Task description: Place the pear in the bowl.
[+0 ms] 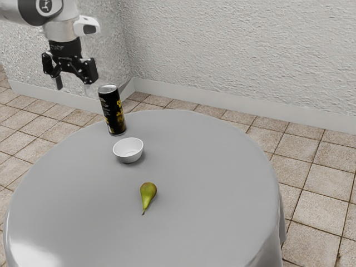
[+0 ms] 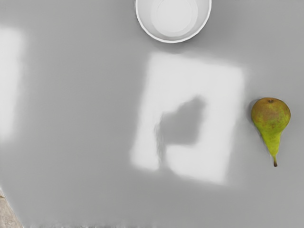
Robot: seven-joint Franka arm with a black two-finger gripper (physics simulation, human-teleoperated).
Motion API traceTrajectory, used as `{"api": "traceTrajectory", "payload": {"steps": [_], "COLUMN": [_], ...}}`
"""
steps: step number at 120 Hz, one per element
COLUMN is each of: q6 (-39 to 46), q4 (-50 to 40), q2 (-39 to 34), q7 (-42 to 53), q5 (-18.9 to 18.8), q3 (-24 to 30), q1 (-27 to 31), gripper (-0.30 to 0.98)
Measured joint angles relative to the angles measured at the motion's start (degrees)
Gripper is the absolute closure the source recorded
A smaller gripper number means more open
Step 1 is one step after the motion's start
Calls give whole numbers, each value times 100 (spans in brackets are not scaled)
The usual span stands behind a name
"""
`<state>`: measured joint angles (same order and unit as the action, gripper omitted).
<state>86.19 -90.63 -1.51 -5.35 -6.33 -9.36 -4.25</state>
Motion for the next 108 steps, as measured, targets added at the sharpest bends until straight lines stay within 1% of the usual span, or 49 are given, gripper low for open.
{"api": "traceTrajectory", "payload": {"steps": [16,28,35,41,52,59,83,96,108], "q6": [-20,-20,33,134,550,874,1775,2149,2392], "q4": [-1,-50,-264,-543,-1319,-1716,-2719,-3025,-3242], "q2": [-20,-55,-147,-229,-429,-469,-474,-364,-261], "q7": [-93,-155,-187,-219,-319,-404,-847,-1084,-1292], "q5": [33,47,75,98,171,319,944,1371,1585], "q3": [56,227,473,610,703,717,725,725,725], "q1": [259,416,521,373,-214,-353,-271,-330,-412], "gripper": [0,0,0,0,0,0,0,0,0]}}
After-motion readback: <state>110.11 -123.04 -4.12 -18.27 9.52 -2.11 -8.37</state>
